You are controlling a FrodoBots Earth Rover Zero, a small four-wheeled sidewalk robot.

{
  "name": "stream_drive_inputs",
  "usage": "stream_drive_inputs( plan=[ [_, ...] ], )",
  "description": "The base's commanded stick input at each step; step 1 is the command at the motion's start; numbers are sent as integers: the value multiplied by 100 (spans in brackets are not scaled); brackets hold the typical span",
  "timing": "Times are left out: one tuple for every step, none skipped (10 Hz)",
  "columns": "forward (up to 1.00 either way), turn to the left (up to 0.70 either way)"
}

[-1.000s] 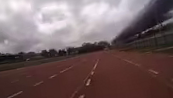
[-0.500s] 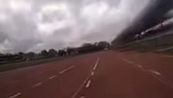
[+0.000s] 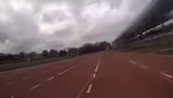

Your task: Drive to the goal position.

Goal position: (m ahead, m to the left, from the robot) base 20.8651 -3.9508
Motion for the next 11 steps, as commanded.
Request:
stream_drive_inputs(
  plan=[
    [70, 0],
    [70, 0],
    [70, 0],
    [70, 0],
    [70, 0],
    [70, -9],
    [70, -24],
    [70, -32],
    [70, -19],
    [70, -6],
    [70, 0]
  ],
)
